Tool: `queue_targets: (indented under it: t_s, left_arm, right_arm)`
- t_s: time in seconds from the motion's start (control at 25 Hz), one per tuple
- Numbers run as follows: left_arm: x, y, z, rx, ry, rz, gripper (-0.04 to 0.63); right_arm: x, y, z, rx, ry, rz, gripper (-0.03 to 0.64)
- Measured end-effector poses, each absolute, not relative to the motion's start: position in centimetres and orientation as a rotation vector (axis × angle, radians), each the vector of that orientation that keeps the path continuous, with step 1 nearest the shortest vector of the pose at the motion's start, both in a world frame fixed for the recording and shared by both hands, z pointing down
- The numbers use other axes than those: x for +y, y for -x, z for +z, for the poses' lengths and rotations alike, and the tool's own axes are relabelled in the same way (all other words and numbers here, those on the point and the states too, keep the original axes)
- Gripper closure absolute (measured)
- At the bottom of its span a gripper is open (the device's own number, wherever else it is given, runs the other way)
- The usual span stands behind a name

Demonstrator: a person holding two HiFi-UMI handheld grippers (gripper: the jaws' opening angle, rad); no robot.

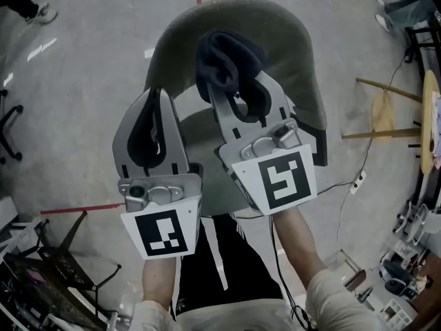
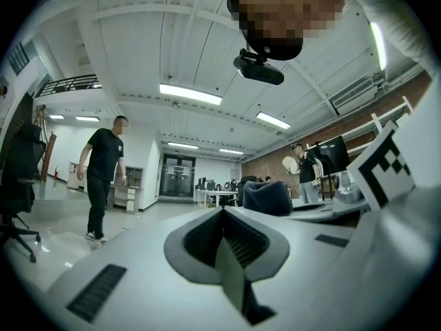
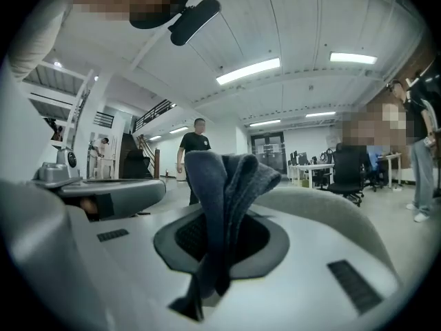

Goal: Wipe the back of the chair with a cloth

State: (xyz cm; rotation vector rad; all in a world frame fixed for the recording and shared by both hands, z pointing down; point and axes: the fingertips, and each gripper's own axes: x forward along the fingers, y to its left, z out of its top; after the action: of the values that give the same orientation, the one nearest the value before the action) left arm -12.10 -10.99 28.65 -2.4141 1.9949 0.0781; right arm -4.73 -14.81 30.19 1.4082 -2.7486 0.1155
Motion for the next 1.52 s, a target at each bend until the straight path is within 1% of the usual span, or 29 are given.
queue_targets:
  t_s: [0.36, 0.52, 0.68, 1.04, 1.36, 1.52]
  left_arm:
    - [-11.0, 13.3, 29.8, 2.047, 2.414, 0.065, 0.58]
    - [-11.0, 14.0, 29.8, 2.057, 2.407, 0.051, 0.58]
    - [-11.4, 14.8, 30.1, 2.073, 2.395, 0.047, 0.58]
    - [-12.3, 13.6, 31.3, 2.06, 2.434, 0.019, 0.58]
    - [-13.3, 11.1, 31.6, 2.01, 2.482, 0.005, 0.58]
    - [-13.7, 9.6, 31.5, 1.974, 2.505, 0.006, 0.58]
  right_arm:
    - [-16.6, 9.6, 30.5, -2.814, -1.251, 0.05, 0.563]
    - [-17.4, 12.1, 30.5, -2.841, -1.172, 0.09, 0.563]
    - [-18.1, 13.0, 31.4, -2.823, -1.167, 0.13, 0.563]
    - [-19.4, 11.5, 31.2, -2.794, -1.227, 0.07, 0.563]
    - [-20.9, 7.3, 31.2, -2.7, -1.364, 0.019, 0.563]
    - [-21.8, 3.2, 32.0, -2.603, -1.509, 0.065, 0.563]
